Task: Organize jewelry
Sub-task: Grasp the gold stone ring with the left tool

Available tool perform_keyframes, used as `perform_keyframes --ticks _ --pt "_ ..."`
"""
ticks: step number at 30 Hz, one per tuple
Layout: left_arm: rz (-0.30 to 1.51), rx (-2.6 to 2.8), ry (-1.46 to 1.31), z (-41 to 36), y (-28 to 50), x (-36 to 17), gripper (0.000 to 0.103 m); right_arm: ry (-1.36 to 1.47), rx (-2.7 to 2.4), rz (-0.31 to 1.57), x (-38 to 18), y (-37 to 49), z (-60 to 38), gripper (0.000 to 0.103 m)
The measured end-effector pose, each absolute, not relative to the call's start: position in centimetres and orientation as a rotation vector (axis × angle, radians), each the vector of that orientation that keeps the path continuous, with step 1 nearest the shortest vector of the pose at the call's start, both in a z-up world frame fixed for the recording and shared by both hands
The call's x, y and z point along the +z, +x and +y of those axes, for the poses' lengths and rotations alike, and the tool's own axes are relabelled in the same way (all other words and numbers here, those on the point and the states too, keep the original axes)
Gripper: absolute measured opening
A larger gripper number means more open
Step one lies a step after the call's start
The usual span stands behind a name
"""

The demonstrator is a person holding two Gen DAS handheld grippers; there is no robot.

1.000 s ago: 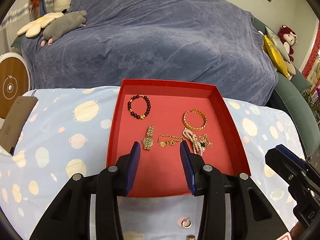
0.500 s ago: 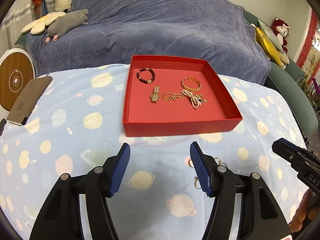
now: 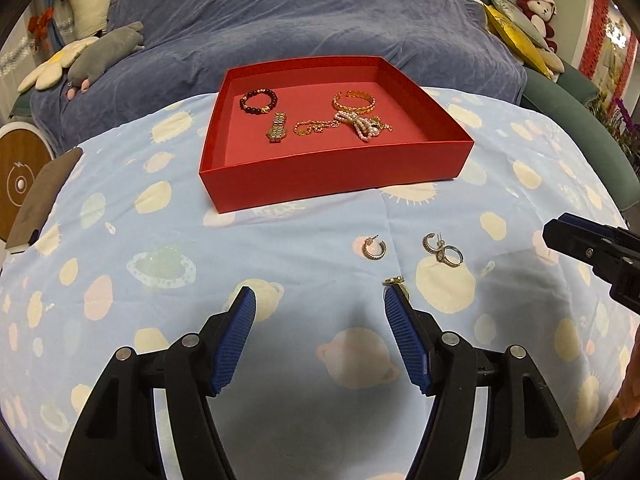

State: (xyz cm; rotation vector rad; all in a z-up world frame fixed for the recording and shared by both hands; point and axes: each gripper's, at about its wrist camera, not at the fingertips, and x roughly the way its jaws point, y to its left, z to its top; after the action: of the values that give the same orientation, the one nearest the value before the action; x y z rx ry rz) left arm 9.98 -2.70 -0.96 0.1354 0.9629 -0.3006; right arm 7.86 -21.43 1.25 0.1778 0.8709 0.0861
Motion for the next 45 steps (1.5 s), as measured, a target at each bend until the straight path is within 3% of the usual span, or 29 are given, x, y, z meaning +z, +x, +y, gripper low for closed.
perform_keyframes --ticks 25,27,35,37,45 --pt "0.993 -0.372 0.124 -5.6 10.2 -3.2 0.064 0.165 0.104 0.896 0.5 7.7 -20.9 0.044" --pt "0.986 -0.378 0.134 -6.1 10.2 -3.4 0.060 0.166 0.104 0.897 0.5 7.7 -20.9 0.044" --pt "0.996 -0.405 0.140 -6.7 10.7 -4.4 0.025 0.158 0.115 0.903 0.2 7.9 -20.3 0.044" --pt "0.994 -0.418 0.137 -6.6 10.7 -4.4 0.004 0.158 0.114 0.908 0.0 8.0 -20.1 0.044" --pt "0.985 -0.420 0.118 -5.5 10.7 -3.4 0.002 0.125 0.122 0.940 -1.5 9.0 -18.8 0.044"
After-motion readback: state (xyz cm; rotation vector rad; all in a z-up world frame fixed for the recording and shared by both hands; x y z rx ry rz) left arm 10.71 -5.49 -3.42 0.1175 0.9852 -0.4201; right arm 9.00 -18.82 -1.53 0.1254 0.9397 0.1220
